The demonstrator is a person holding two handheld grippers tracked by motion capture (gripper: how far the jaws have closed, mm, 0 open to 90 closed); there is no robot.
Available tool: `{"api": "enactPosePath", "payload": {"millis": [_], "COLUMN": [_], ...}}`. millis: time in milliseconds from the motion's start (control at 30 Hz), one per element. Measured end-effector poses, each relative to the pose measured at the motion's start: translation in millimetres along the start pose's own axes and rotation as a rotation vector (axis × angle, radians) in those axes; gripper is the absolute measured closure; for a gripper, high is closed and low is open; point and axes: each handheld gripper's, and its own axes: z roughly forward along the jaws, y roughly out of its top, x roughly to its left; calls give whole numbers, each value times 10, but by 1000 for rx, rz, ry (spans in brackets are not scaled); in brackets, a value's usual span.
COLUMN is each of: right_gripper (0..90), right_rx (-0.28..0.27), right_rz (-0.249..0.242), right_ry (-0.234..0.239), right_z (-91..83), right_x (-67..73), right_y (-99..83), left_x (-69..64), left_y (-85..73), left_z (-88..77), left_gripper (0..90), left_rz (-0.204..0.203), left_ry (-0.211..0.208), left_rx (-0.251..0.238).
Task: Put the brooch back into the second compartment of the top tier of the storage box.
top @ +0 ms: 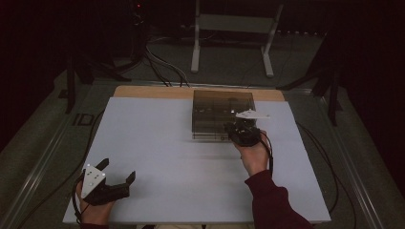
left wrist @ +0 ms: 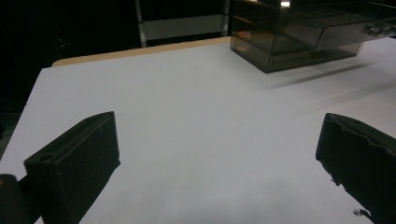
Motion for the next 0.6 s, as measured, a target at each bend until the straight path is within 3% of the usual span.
{"api": "enactPosePath", "payload": {"millis": [600], "right_gripper": [817], "right_rx": [42], "right_rz": [-4], "right_ry": [-18], "right_z": [213], "right_x": [-83], "right_y": [28], "left_x": [2], "left_y": [-6], "left_z": [-6], "left_gripper": [5], "left_rz": [1], "left_ry": [1], "left_rx": [3]}}
